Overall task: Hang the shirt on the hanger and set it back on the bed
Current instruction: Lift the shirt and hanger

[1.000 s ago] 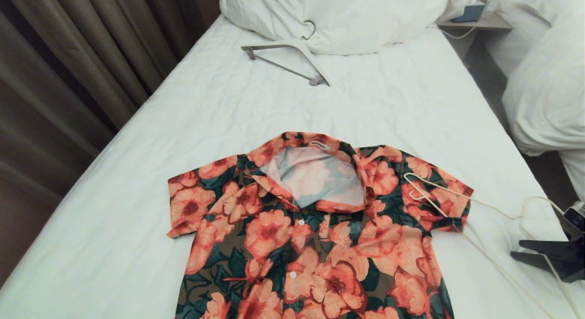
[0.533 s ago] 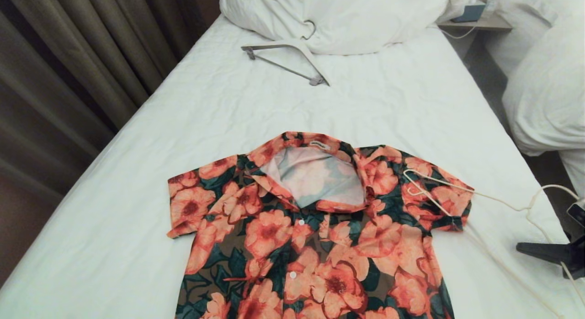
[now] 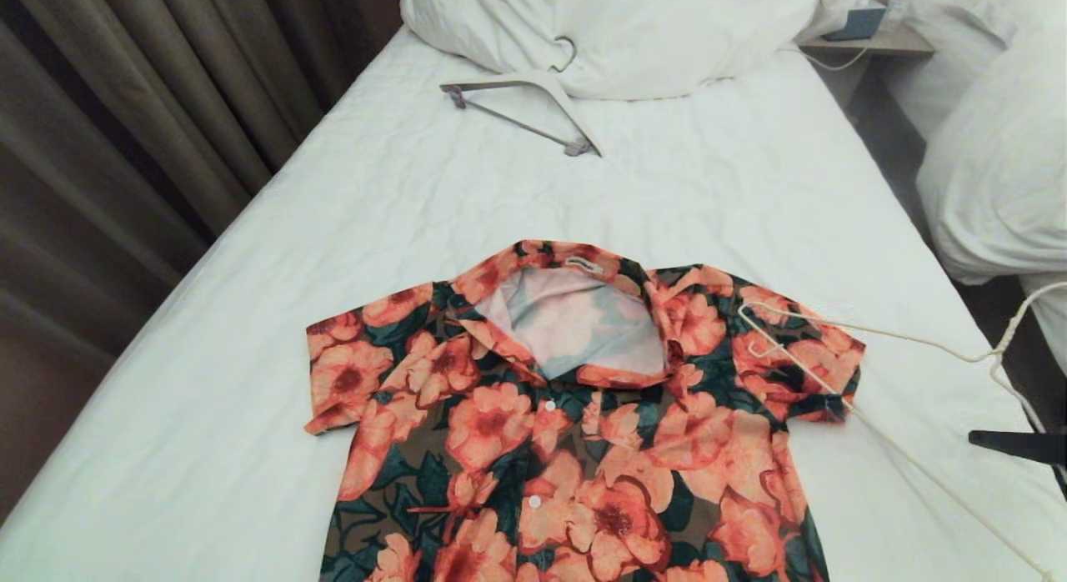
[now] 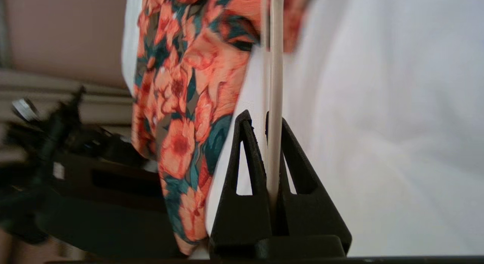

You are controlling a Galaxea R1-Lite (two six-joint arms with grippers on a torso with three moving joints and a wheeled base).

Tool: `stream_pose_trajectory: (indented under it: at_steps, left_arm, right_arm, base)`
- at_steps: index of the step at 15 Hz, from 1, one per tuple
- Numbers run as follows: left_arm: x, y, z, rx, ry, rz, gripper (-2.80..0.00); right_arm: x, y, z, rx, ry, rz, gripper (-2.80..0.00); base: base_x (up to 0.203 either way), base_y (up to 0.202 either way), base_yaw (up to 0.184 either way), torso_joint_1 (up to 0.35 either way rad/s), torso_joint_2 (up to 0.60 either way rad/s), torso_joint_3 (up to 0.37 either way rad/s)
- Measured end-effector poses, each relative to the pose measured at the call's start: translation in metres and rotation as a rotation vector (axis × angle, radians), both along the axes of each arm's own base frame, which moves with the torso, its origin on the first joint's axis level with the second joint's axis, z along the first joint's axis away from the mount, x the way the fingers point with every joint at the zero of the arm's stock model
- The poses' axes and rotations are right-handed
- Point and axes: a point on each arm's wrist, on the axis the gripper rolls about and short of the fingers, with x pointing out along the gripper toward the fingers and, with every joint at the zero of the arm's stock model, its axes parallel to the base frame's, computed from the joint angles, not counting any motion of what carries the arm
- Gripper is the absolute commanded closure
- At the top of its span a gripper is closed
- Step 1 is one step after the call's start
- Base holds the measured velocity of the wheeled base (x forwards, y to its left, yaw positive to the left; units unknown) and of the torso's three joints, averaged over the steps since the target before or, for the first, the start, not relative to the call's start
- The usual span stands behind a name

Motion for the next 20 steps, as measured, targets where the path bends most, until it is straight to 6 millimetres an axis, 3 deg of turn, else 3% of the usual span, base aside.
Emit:
stream_pose_trajectory:
  at_steps: [4, 7, 14, 20]
  left_arm:
    - [0.000, 0.000, 0.000, 0.000, 0.000, 0.000, 0.00]
    - [0.000, 0.000, 0.000, 0.000, 0.000, 0.000, 0.00]
    - [0.000, 0.000, 0.000, 0.000, 0.000, 0.000, 0.00]
    - [0.000, 0.000, 0.000, 0.013, 0.000, -0.005, 0.00]
  right_arm:
    - [-0.024, 0.019, 0.026, -0.149, -0.210, 0.050, 0.00]
    - [-0.032, 0.030, 0.036, -0.247, -0.363, 0.101, 0.00]
    - [-0.007, 0.056, 0.064, -0.354, -0.735, 0.264, 0.00]
    - [0.005, 0.087, 0.101, -0.366, -0.890, 0.403, 0.00]
  base:
    - [0.000, 0.000, 0.000, 0.000, 0.00, 0.000]
    - [0.000, 0.000, 0.000, 0.000, 0.00, 0.000]
    - [0.000, 0.000, 0.000, 0.000, 0.00, 0.000]
    - [0.000, 0.000, 0.000, 0.000, 0.00, 0.000]
